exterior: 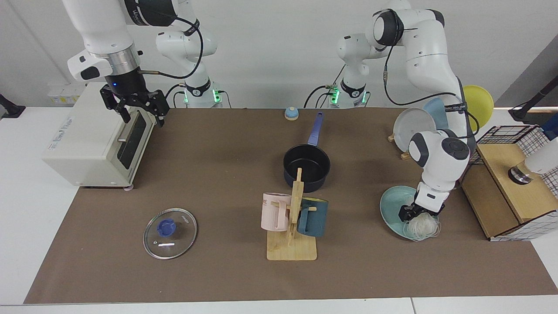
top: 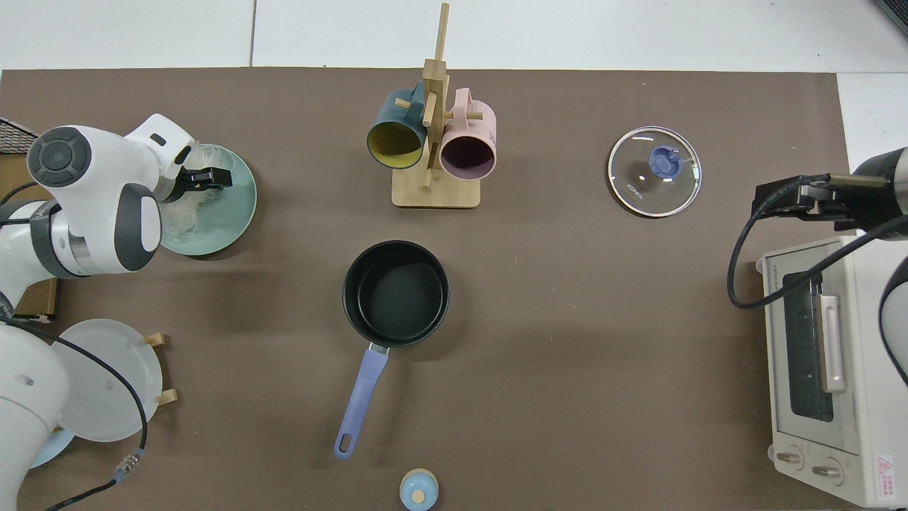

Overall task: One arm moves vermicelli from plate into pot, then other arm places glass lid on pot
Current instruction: 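Lower the left gripper onto the white vermicelli on the blue plate, then close the left gripper on the vermicelli and lift it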

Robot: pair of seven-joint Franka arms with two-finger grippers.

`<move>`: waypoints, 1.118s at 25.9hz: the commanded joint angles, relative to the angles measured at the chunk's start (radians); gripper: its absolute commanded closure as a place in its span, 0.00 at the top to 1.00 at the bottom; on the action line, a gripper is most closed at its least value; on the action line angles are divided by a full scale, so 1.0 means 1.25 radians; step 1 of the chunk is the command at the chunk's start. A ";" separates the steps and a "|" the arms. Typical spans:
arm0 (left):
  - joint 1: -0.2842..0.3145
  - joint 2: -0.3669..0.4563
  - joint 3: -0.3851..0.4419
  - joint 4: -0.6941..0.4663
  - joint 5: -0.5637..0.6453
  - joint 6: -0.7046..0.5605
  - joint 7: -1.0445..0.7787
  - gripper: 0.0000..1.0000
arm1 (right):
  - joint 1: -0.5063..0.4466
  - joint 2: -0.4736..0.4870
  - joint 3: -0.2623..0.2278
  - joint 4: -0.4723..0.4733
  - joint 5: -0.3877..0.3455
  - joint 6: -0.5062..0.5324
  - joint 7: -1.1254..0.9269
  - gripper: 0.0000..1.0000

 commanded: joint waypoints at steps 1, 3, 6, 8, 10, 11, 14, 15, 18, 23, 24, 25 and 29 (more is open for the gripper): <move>0.007 0.005 -0.006 -0.010 0.017 0.011 -0.002 0.00 | -0.016 -0.002 0.007 0.011 -0.007 -0.027 -0.027 1.00; 0.007 0.005 -0.006 -0.008 0.017 0.010 -0.001 0.00 | -0.017 -0.002 0.006 0.011 -0.007 -0.029 -0.027 1.00; 0.005 -0.007 -0.005 -0.006 0.020 -0.001 0.000 0.00 | -0.013 -0.003 0.007 0.010 -0.006 -0.028 -0.027 1.00; 0.007 -0.028 -0.005 -0.002 0.018 -0.035 0.000 0.00 | -0.012 -0.004 0.007 0.010 -0.006 -0.028 -0.027 1.00; 0.007 -0.040 -0.006 0.012 0.018 -0.071 0.000 0.00 | -0.011 -0.003 0.007 0.008 -0.008 -0.028 -0.027 1.00; 0.007 -0.041 -0.005 0.021 0.018 -0.084 0.001 0.00 | -0.011 -0.002 0.007 0.008 -0.009 -0.027 -0.027 1.00; 0.015 -0.060 -0.005 0.027 0.020 -0.109 0.004 0.00 | -0.012 0.001 0.007 0.008 -0.010 -0.027 -0.028 1.00; 0.016 -0.067 -0.005 0.027 0.018 -0.115 0.005 0.00 | -0.012 0.001 0.007 0.008 -0.010 -0.027 -0.028 1.00; 0.016 -0.091 -0.007 0.026 0.017 -0.141 0.007 0.00 | -0.012 0.003 0.007 0.008 -0.010 -0.027 -0.038 1.00; 0.004 -0.154 -0.015 0.020 0.012 -0.216 -0.003 0.00 | -0.013 0.004 0.007 0.008 -0.012 -0.018 -0.045 1.00; -0.001 -0.171 -0.017 0.019 0.010 -0.238 -0.008 0.00 | -0.013 0.004 0.007 0.010 -0.010 -0.020 -0.045 1.00; -0.008 -0.185 -0.021 0.019 0.010 -0.262 -0.019 0.00 | -0.013 0.004 0.007 0.008 -0.010 -0.018 -0.045 1.00; -0.055 -0.230 -0.032 0.019 0.016 -0.352 -0.124 0.00 | -0.012 0.004 0.007 0.008 -0.009 -0.017 -0.045 1.00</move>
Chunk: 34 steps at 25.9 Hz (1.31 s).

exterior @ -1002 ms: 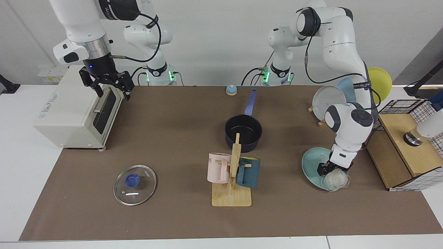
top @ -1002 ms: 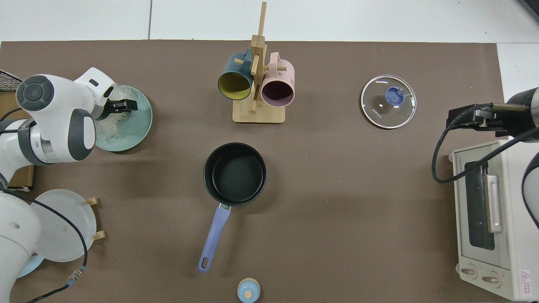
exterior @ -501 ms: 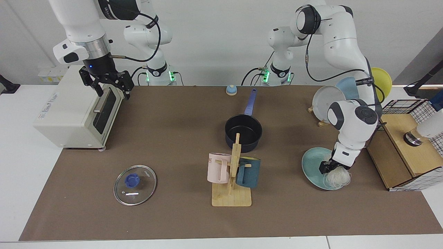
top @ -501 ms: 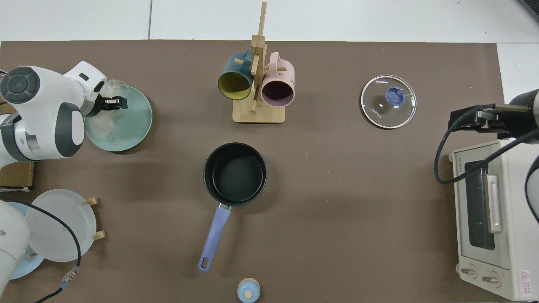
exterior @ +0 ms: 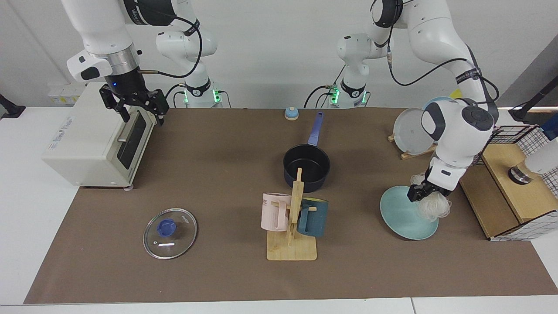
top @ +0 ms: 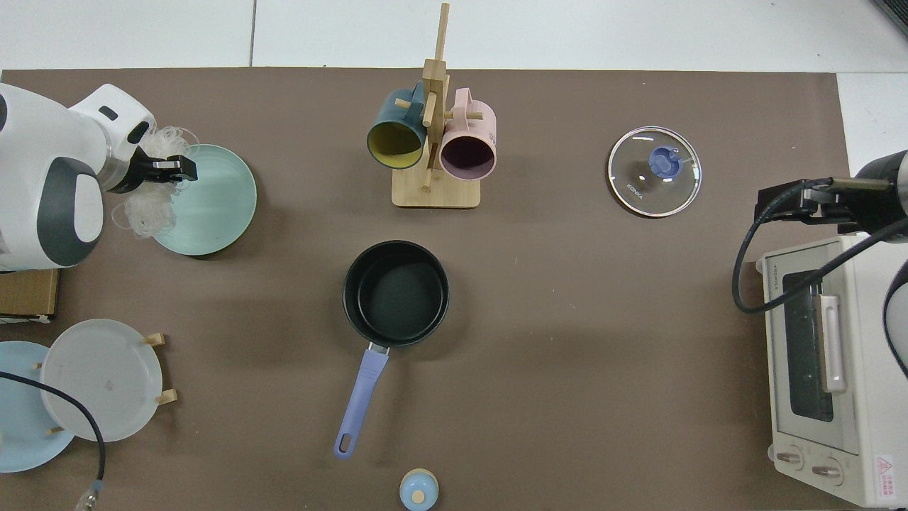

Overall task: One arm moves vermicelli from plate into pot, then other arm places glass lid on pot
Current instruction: 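Close the left gripper on the vermicelli and lift it, then carry the vermicelli with the left gripper over the dark pot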

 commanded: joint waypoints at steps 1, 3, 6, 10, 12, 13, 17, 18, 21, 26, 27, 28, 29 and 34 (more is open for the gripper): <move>-0.060 -0.074 -0.004 -0.015 0.014 -0.105 -0.110 0.00 | -0.010 0.003 0.006 0.005 -0.006 -0.002 -0.029 1.00; -0.082 -0.086 -0.004 -0.016 0.012 -0.136 -0.131 0.00 | -0.008 0.003 0.006 0.004 -0.005 -0.002 -0.029 1.00; -0.119 -0.106 -0.009 -0.020 0.006 -0.179 -0.196 0.00 | -0.008 0.002 0.006 0.003 -0.005 -0.002 -0.029 1.00; -0.185 -0.120 -0.014 -0.034 0.007 -0.195 -0.356 0.00 | -0.006 0.000 0.006 0.000 -0.004 -0.002 -0.025 1.00; -0.216 -0.128 -0.014 -0.044 0.006 -0.199 -0.392 0.00 | -0.004 0.001 0.006 0.000 -0.004 -0.001 -0.023 1.00; -0.226 -0.129 -0.014 -0.049 0.006 -0.199 -0.402 0.00 | -0.006 0.001 0.006 0.000 -0.003 -0.001 -0.027 1.00; -0.248 -0.150 -0.029 -0.087 -0.010 -0.194 -0.443 0.00 | -0.008 0.001 0.006 0.000 -0.002 -0.001 -0.028 1.00; -0.248 -0.159 -0.038 -0.097 -0.021 -0.188 -0.444 0.00 | -0.008 0.000 0.006 -0.001 -0.002 -0.001 -0.028 1.00; -0.248 -0.171 -0.066 -0.124 -0.053 -0.174 -0.445 0.00 | -0.008 0.000 0.006 -0.001 -0.002 -0.001 -0.028 1.00; -0.248 -0.181 -0.119 -0.162 -0.066 -0.125 -0.445 0.00 | -0.005 0.000 0.006 -0.001 0.002 0.001 -0.027 1.00; -0.248 -0.180 -0.128 -0.171 -0.066 -0.115 -0.445 0.00 | -0.005 0.000 0.006 -0.001 0.002 0.001 -0.028 1.00; -0.248 -0.179 -0.136 -0.180 -0.066 -0.103 -0.445 0.00 | -0.005 0.000 0.006 -0.001 0.003 0.001 -0.029 1.00; -0.249 -0.178 -0.148 -0.191 -0.066 -0.085 -0.444 0.00 | -0.005 0.000 0.006 -0.001 0.003 0.001 -0.029 1.00; -0.251 -0.180 -0.167 -0.255 -0.063 -0.010 -0.441 0.00 | -0.007 0.000 0.006 -0.001 0.004 -0.001 -0.030 1.00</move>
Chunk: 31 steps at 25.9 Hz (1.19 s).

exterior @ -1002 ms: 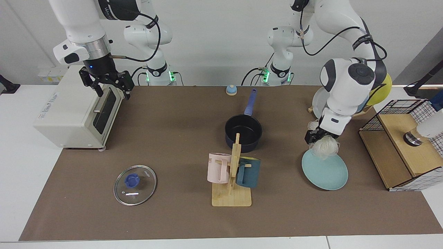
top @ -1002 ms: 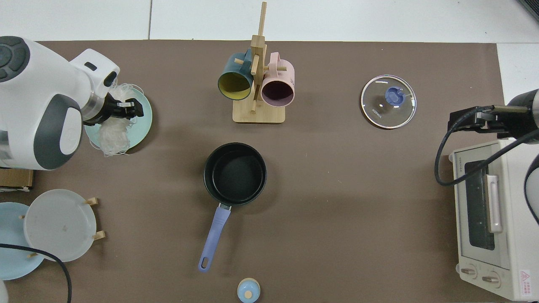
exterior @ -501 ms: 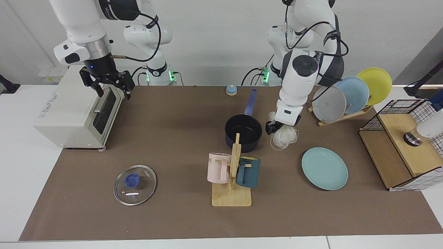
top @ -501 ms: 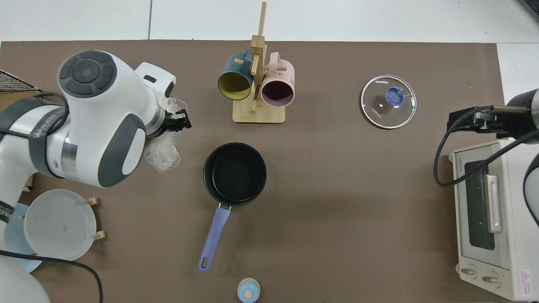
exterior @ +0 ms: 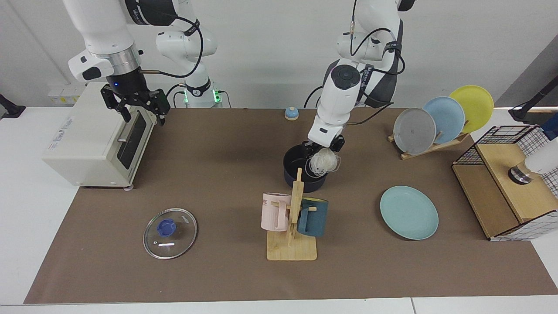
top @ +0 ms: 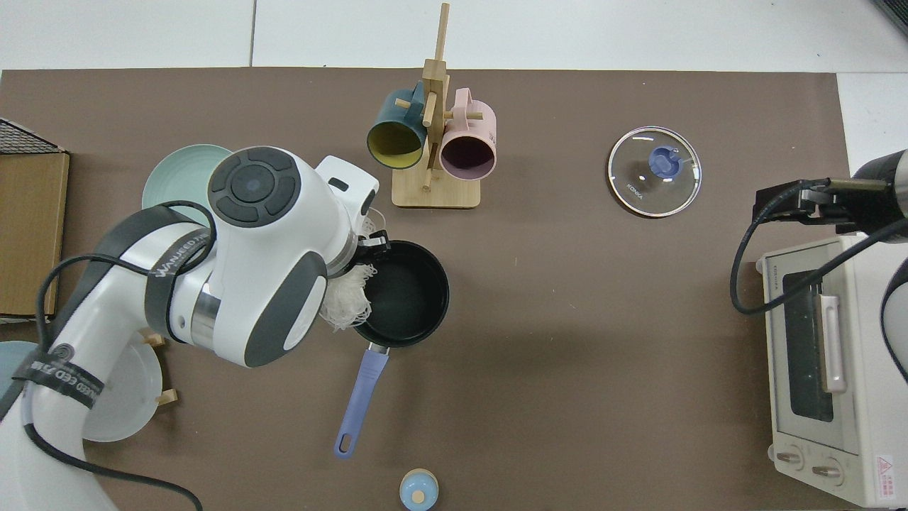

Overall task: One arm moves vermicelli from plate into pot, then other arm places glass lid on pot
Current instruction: 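Carry the vermicelli with the left gripper over the dark pot, then release the vermicelli into the pot while the right gripper grasps the lid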

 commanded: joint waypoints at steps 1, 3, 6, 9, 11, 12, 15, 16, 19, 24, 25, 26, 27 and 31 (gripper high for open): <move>-0.011 -0.035 -0.003 -0.100 -0.012 0.087 -0.001 0.00 | -0.008 0.000 0.003 -0.001 0.004 -0.001 -0.030 1.00; -0.020 -0.033 -0.004 -0.123 -0.006 0.125 -0.001 0.00 | -0.009 0.000 0.003 -0.002 0.004 -0.001 -0.030 1.00; -0.027 -0.032 -0.006 -0.163 -0.003 0.188 0.001 0.00 | -0.009 0.000 0.003 -0.002 0.004 0.001 -0.030 1.00; -0.037 -0.029 -0.006 -0.188 -0.002 0.223 0.005 0.00 | -0.010 0.000 0.003 -0.002 0.004 0.001 -0.031 1.00; -0.038 -0.028 -0.006 -0.204 0.007 0.244 0.008 0.00 | -0.010 0.000 0.003 -0.002 0.004 -0.001 -0.030 1.00; -0.040 -0.027 -0.006 -0.210 0.011 0.257 0.010 0.00 | -0.010 0.000 0.003 -0.002 0.004 0.001 -0.030 1.00; -0.038 -0.023 -0.006 -0.232 0.036 0.304 0.015 0.00 | -0.010 0.000 0.003 -0.002 0.003 -0.001 -0.030 1.00; -0.038 -0.022 -0.006 -0.237 0.047 0.319 0.018 0.00 | -0.009 0.000 0.003 -0.002 0.004 -0.001 -0.030 1.00; -0.040 -0.017 -0.006 -0.241 0.069 0.341 0.021 0.19 | -0.010 0.000 0.003 -0.002 0.003 0.001 -0.030 1.00; -0.042 -0.013 -0.006 -0.235 0.069 0.334 0.008 1.00 | -0.009 0.003 0.003 0.004 -0.008 0.004 -0.029 1.00; -0.042 -0.015 -0.006 -0.233 0.069 0.332 0.008 1.00 | -0.009 0.004 0.003 0.006 -0.010 0.004 -0.029 1.00; -0.041 -0.016 -0.006 -0.232 0.069 0.331 0.010 1.00 | -0.009 0.006 0.003 0.006 -0.011 0.003 -0.029 1.00; -0.038 -0.018 -0.006 -0.232 0.069 0.330 0.013 1.00 | -0.009 0.006 0.003 0.007 -0.011 0.001 -0.030 1.00; -0.032 -0.031 -0.001 -0.229 0.068 0.320 0.019 1.00 | -0.009 0.020 0.003 0.018 -0.010 -0.007 -0.030 1.00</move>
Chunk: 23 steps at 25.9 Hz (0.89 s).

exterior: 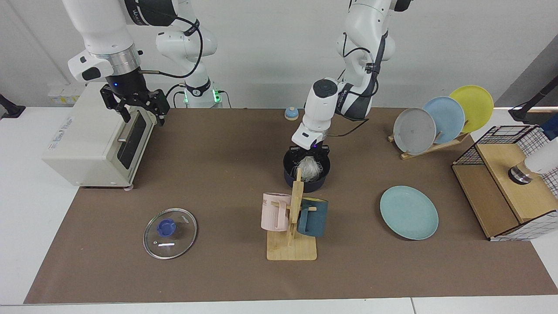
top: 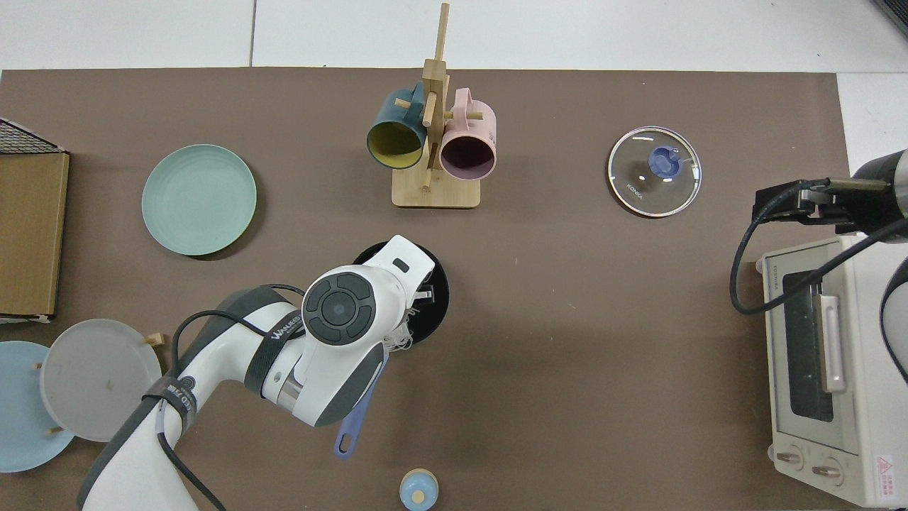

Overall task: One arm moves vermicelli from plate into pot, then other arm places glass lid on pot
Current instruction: 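Release the vermicelli into the pot while the right gripper grasps the lid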

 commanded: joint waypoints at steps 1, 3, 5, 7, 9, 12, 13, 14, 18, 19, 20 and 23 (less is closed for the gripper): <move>-0.001 -0.032 0.017 -0.003 0.018 -0.007 0.005 1.00 | -0.009 0.029 0.004 0.038 -0.008 -0.012 -0.030 1.00; 0.008 -0.041 0.019 0.013 0.019 -0.022 0.010 1.00 | -0.014 0.056 0.004 0.076 -0.010 -0.027 -0.034 1.00; 0.029 -0.041 0.018 0.040 0.019 -0.059 0.027 1.00 | -0.014 0.084 0.004 0.110 -0.010 -0.047 -0.040 1.00; 0.042 -0.041 0.018 0.073 0.018 -0.104 0.063 1.00 | -0.015 0.110 0.004 0.144 -0.010 -0.054 -0.046 1.00; 0.054 -0.040 0.019 0.101 0.013 -0.139 0.096 1.00 | -0.013 0.141 0.004 0.176 -0.010 -0.054 -0.046 1.00; 0.087 -0.036 0.019 0.126 0.009 -0.163 0.157 1.00 | -0.005 0.196 0.004 0.236 -0.010 -0.054 -0.046 0.99; 0.099 -0.036 0.019 0.127 0.008 -0.166 0.180 1.00 | -0.004 0.217 0.004 0.257 -0.010 -0.052 -0.046 0.99; 0.108 -0.036 0.019 0.128 0.007 -0.166 0.199 1.00 | -0.004 0.239 0.005 0.276 -0.010 -0.049 -0.046 0.99; 0.166 -0.036 0.018 0.130 0.005 -0.167 0.296 1.00 | -0.004 0.309 0.007 0.335 -0.010 -0.035 -0.046 0.99; 0.181 -0.036 0.018 0.130 0.005 -0.167 0.324 1.00 | -0.004 0.327 0.006 0.347 -0.010 -0.029 -0.046 0.99; 0.197 -0.035 0.019 0.132 0.005 -0.167 0.352 1.00 | -0.004 0.341 0.005 0.357 -0.011 -0.022 -0.047 0.99; 0.245 -0.029 0.019 0.153 0.005 -0.171 0.451 1.00 | -0.008 0.373 0.005 0.364 -0.019 0.014 -0.056 0.99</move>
